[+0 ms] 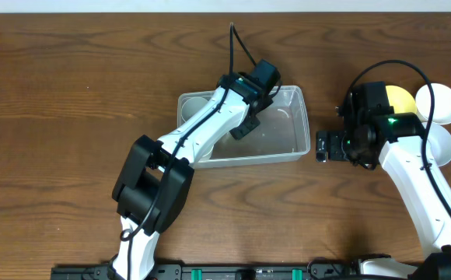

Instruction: Pack container

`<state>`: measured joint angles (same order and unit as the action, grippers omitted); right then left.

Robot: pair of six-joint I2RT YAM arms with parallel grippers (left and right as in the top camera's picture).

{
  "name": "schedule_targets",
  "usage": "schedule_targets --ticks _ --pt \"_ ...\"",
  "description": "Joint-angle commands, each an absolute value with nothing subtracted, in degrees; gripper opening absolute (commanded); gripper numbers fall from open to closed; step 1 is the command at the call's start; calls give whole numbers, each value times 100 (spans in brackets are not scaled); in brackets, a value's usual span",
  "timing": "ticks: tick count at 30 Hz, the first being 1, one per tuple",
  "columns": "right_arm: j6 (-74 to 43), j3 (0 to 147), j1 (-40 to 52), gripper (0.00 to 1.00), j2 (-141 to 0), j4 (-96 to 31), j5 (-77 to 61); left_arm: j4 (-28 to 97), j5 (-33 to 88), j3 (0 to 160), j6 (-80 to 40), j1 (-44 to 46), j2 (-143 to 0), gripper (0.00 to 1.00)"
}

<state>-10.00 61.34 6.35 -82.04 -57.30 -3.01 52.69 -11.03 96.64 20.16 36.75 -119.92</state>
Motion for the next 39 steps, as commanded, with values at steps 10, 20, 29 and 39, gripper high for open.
schedule_targets --ticks 10,20,29,39 --pt "-917 6202 672 99 -8213 -5747 -285 5301 -1275 9773 1787 3664 -11959 82" --pt "-917 6202 672 99 -8213 -5769 -318 5505 -1273 10158 1347 3627 -10735 94" --pt "-915 6228 672 100 -8206 -5747 -395 6351 -1116 10158 -123 2545 -9301 98" --pt "-937 8101 263 99 -8256 -6007 349 7203 735 10143 -849 239 -8680 98"
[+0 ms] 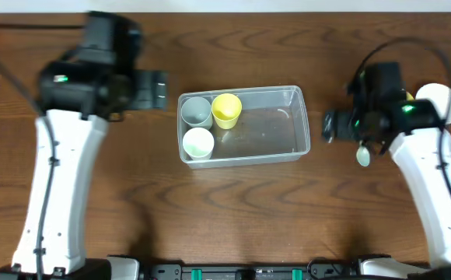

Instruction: Pack container

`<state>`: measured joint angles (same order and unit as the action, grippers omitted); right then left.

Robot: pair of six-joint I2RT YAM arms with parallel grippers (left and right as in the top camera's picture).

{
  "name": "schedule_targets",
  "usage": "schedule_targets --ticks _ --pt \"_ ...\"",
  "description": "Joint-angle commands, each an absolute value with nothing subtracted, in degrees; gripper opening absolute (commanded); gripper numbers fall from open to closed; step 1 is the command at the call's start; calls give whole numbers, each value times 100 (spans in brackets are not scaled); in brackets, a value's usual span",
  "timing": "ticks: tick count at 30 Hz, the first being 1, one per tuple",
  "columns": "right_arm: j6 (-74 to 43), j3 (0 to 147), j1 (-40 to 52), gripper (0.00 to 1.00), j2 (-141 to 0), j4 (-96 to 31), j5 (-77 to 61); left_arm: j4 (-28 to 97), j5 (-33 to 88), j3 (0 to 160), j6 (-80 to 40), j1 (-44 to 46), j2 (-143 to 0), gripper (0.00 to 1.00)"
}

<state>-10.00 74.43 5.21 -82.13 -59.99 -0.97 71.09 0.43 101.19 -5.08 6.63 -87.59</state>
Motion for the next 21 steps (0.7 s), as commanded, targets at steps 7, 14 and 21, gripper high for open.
schedule_targets --ticks 7,14,21 --pt "-517 9076 -773 99 -9013 -6125 449 7105 1114 9697 -840 -471 -8680 98" --pt "130 9118 -1138 99 -10361 -6173 578 6912 1164 9347 -602 -410 -8678 98" --pt "134 9118 -1118 97 -11467 -5927 598 6893 1160 9321 -604 -395 -8680 98"
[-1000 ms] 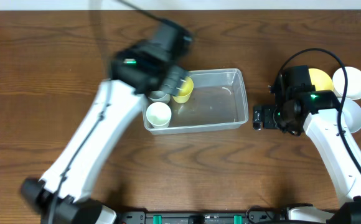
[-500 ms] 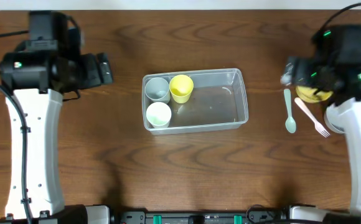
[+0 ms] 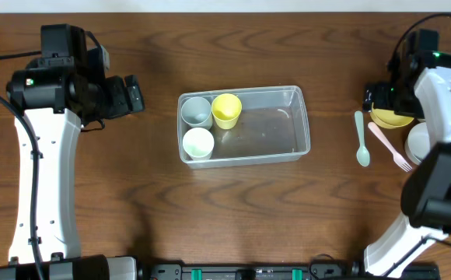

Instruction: Pack container

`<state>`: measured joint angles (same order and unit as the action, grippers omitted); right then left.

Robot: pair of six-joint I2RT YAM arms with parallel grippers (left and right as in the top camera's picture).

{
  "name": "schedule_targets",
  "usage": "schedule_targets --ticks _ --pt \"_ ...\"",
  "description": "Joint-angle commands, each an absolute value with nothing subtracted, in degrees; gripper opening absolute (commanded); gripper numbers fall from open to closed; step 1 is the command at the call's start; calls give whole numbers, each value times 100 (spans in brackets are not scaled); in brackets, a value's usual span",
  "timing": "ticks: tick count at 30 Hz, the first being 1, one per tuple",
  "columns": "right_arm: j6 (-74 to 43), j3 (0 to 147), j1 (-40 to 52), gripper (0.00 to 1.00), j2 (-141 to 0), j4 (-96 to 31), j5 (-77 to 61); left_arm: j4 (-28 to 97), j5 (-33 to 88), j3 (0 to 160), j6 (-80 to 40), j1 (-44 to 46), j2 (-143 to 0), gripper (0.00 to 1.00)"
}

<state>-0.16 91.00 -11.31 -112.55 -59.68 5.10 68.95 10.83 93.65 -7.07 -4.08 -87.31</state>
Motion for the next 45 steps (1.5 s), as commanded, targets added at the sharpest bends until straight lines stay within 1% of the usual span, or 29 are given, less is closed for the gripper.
schedule_targets --ticks 1,3,5,9,11,14,16,21,26,32,36,45 --pt "134 9118 -1118 95 -11607 -5881 598 6895 1160 9321 -604 -395 -8680 98" --pt "132 9115 -1118 89 -11793 -5798 582 6895 1160 9321 -604 -395 -8680 98" --pt "132 9115 -1114 82 -11922 -5699 572 6895 1160 9321 -604 -395 -8680 98" --pt "132 9115 -1090 59 -12068 -5496 554 6899 1160 9321 -604 -395 -8680 98" --pt "132 9113 -1074 52 -12090 -5443 556 6910 1160 9321 -604 -395 -8680 98" --pt "132 9113 -1063 35 -12099 -5404 556 6928 1160 9321 -607 -395 -8680 98" --pt "132 9113 -1050 26 -12099 -5393 556 6936 1160 9321 -607 -395 -8680 98" --pt "134 9113 -980 17 -12099 -5365 556 6938 1160 9321 -607 -395 -8680 98" --pt "137 9113 -875 2 -12099 -5262 556 6938 1160 9321 -607 -395 -8680 98" --pt "139 9146 -681 1 -12086 -5186 558 6941 1160 9321 -607 -395 -8680 98" --pt "137 9419 -486 1 -11915 -5369 556 6963 1160 9321 -604 -395 -8680 98" --pt "134 10632 314 1 -10689 -6298 97 6960 1157 9321 -607 -395 -8680 98"
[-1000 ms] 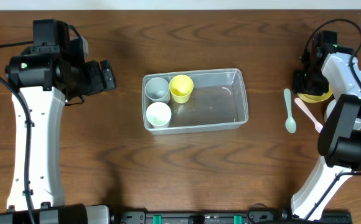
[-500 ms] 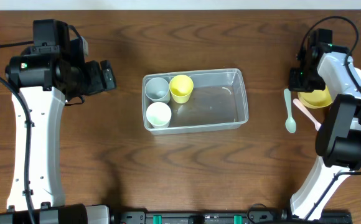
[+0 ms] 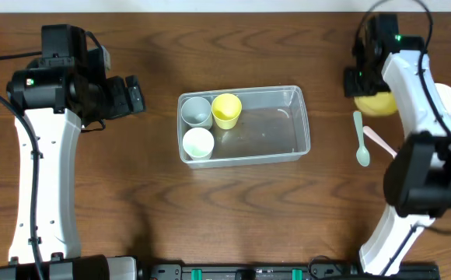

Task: Pack container
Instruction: 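Carry the yellow bowl into the container's right side and release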

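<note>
The clear plastic container [image 3: 288, 128] sits mid-table. In its left end stand a grey cup [image 3: 196, 110], a yellow cup [image 3: 226, 110] and a white cup [image 3: 198, 143]. My left gripper [image 3: 136, 95] hangs open and empty well left of the container. My right gripper [image 3: 361, 88] is at the far right, shut on the left rim of a yellow bowl [image 3: 378, 102]. That bowl is to the right of the container and partly hidden under the arm.
A green spoon [image 3: 361, 141] and a pink fork [image 3: 379, 140] lie on the table right of the container, the fork partly under my right arm. White bowls sit at the right edge.
My right gripper and the yellow bowl now sit further left and toward the far edge, away from the white bowls. The left arm and the cups have not moved.
First my left gripper was inside the container and my right gripper hung just right of it. Then the left arm stood off to the left, with three cups in the container. Later my right gripper was on the yellow bowl's rim, and now the bowl is nearer the container.
</note>
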`<state>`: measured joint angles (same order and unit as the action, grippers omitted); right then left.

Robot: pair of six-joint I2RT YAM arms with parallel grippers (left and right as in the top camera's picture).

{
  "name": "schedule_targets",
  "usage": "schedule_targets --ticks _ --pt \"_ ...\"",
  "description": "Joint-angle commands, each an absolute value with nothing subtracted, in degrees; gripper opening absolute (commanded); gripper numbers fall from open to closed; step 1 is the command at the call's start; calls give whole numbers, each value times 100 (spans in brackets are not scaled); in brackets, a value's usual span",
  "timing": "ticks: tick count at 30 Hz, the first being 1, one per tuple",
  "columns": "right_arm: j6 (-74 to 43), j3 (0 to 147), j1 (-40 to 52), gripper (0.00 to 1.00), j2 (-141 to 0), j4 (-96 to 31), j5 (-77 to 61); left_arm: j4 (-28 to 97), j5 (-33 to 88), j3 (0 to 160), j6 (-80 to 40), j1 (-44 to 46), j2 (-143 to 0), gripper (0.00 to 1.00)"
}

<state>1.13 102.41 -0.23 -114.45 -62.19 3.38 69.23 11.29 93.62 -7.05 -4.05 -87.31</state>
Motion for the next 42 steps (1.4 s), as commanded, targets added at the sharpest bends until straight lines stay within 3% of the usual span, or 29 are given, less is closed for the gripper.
schedule_targets --ticks 1,7,16,37,38,40,42 --pt "137 10645 475 1 -10510 -6324 99 6960 1157 9321 -607 -395 -8680 98" --pt "128 10643 1562 1 -10062 -6674 -161 6960 1155 9321 -604 -395 -8680 98" --pt "-69 10440 2985 1 -10591 -6709 -176 6973 1155 9321 -604 -395 -8680 98" --pt "-405 10326 2923 2 -12103 -6547 3 7002 1155 9321 -604 -395 -8680 98" --pt "-403 10326 2882 6 -12116 -6532 3 7002 1155 9321 -604 -395 -8680 98" --pt "-401 10326 2797 28 -12125 -6512 3 7002 1155 9321 -604 -395 -8680 98" --pt "-401 10328 2707 39 -12123 -6504 1 7002 1155 9321 -604 -395 -8680 98"
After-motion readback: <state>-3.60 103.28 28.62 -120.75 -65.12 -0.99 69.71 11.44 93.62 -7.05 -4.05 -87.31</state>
